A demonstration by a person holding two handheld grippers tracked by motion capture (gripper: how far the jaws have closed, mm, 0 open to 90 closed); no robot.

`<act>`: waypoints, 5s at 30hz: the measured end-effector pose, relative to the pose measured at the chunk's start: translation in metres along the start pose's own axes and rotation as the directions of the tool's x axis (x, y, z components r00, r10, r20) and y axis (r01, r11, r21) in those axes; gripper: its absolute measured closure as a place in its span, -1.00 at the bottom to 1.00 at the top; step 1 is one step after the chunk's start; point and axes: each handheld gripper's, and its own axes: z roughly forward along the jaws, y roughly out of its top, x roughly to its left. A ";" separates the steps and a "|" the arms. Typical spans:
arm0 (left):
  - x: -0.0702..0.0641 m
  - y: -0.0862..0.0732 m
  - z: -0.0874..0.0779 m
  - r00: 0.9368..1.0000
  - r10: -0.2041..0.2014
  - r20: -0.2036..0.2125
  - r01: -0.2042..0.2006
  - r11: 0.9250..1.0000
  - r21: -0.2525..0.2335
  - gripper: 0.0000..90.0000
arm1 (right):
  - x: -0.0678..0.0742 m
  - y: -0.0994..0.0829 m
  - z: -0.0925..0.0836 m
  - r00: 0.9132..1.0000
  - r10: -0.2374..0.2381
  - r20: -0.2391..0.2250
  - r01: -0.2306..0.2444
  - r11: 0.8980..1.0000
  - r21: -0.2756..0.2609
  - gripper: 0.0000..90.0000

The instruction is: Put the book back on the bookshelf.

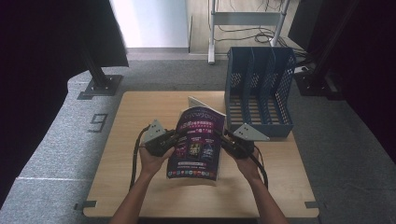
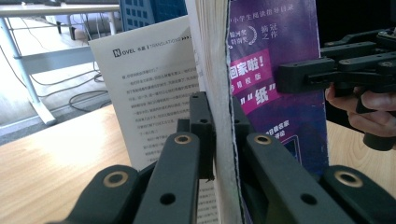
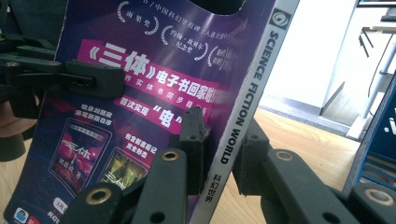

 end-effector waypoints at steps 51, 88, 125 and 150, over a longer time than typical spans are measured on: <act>0.006 -0.011 0.008 0.999 0.014 -0.033 -0.014 1.000 -0.001 0.91 | -0.001 -0.014 -0.002 0.999 -0.027 -0.030 0.025 0.998 -0.055 0.77; 0.026 -0.001 0.012 0.998 -0.044 -0.048 0.045 0.999 0.009 -0.26 | 0.011 -0.017 -0.020 0.993 -0.051 -0.109 0.044 0.997 -0.062 0.80; 0.025 0.004 0.022 0.998 -0.065 0.028 0.063 0.996 0.058 -0.39 | 0.010 -0.012 -0.014 0.993 -0.088 -0.083 0.088 0.996 0.002 0.77; 0.028 0.003 0.022 0.993 -0.099 0.063 0.096 0.995 0.040 -0.43 | 0.008 -0.015 -0.019 0.982 -0.115 -0.149 0.113 0.993 -0.018 0.77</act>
